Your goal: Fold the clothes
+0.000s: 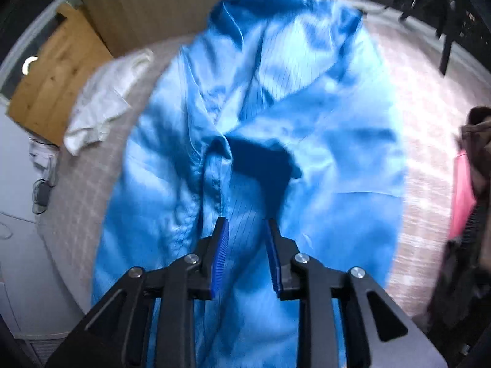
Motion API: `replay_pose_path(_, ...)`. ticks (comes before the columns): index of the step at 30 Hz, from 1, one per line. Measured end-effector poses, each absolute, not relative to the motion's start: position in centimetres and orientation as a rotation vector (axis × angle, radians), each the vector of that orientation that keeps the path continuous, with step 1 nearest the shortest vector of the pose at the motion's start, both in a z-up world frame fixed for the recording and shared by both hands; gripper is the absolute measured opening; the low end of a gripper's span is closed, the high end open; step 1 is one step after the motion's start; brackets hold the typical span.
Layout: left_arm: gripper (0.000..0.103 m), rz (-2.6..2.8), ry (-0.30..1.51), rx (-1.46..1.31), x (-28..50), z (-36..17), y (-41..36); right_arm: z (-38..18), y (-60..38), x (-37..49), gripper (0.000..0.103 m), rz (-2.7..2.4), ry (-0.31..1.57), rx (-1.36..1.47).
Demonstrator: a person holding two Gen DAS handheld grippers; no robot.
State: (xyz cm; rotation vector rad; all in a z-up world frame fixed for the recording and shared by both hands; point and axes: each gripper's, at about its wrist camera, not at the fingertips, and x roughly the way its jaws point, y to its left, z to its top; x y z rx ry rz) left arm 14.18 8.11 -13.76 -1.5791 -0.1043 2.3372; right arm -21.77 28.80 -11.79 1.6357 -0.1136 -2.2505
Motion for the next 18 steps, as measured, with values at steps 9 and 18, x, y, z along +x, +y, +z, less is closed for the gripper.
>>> replay_pose_path(9, 0.020, 2.445, -0.026, -1.592, 12.4, -16.1, 2.4, -6.6, 25.8, -6.6, 0.027, -1.921, -0.097, 1.407)
replay_pose_path(18, 0.020, 2.363, -0.132, -1.503, 12.1, -17.8, -1.1, -12.7, 9.6, 5.1, 0.045, -1.698, 0.425, 1.392)
